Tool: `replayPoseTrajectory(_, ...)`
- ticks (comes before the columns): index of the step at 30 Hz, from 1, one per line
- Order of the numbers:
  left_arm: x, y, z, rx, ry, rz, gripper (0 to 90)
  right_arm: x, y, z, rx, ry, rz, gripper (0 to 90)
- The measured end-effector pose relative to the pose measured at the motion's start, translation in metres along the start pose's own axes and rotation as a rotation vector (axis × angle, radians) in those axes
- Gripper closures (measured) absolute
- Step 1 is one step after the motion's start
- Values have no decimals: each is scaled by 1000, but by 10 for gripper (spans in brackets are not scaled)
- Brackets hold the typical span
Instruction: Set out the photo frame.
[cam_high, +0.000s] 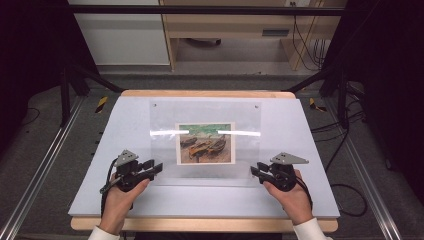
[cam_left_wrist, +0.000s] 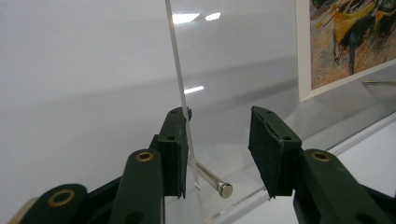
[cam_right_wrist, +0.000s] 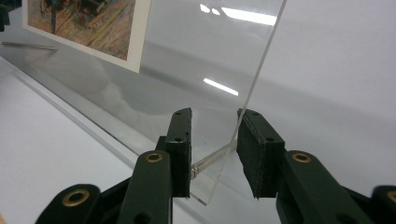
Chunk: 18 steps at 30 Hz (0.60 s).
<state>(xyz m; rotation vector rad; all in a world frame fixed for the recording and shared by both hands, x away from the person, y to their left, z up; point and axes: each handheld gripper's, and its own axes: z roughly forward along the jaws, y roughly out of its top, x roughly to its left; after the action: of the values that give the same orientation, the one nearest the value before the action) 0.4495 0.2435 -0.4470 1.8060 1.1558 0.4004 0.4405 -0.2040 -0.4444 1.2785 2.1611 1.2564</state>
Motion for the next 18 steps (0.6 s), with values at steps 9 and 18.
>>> replayPoseTrajectory(9,-1,-2,-2,10,6,12,595,1,-3,-2,1,-4,-6,687)
replayPoseTrajectory(18,-6,-5,-5,32,5,4,608,3,-6,-4,13,-6,-11,712)
